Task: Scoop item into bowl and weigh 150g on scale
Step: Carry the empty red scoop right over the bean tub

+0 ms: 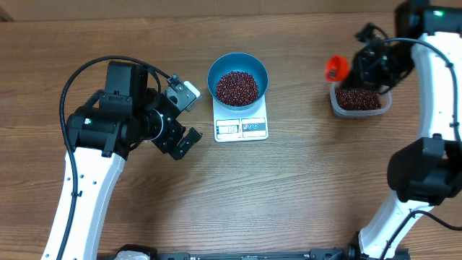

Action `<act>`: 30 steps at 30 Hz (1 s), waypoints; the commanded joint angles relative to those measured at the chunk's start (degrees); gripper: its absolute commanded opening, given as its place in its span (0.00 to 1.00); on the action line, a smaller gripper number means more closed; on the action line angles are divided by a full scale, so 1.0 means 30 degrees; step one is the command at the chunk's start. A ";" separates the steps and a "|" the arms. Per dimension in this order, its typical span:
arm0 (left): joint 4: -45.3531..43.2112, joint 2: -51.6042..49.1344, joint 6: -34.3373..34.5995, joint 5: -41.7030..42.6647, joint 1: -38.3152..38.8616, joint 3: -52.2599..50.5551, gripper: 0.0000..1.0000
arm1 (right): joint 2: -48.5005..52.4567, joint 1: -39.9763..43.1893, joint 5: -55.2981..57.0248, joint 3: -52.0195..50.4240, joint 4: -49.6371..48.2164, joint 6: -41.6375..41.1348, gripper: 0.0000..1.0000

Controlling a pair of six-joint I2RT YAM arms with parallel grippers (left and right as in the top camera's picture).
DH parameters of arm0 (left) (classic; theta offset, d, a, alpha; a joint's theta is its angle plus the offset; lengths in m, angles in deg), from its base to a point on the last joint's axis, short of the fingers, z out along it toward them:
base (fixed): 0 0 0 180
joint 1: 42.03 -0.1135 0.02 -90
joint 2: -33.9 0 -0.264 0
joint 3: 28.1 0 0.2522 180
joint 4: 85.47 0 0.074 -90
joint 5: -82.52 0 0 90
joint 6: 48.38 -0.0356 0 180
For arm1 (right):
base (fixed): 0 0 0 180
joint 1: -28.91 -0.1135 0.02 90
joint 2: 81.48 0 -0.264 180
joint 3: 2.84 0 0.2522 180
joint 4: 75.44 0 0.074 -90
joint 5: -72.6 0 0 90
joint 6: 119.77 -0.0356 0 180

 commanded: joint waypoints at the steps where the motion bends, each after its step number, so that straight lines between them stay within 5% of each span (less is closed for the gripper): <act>1: 0.0000 -0.0138 -0.0430 0.0262 0.0015 0.0306 1.00 | -0.0714 0.0794 0.2936 0.0532 0.0015 -0.1413 0.04; 11: 0.0000 -0.0138 -0.0423 0.0262 0.0015 0.0306 1.00 | -0.0714 0.0444 0.9639 0.0517 -0.0226 -0.4940 0.04; 30: 0.0000 -0.0138 -0.0423 0.0262 0.0015 0.0306 1.00 | -0.0714 -0.1836 1.2713 0.0495 -0.0080 -0.5537 0.04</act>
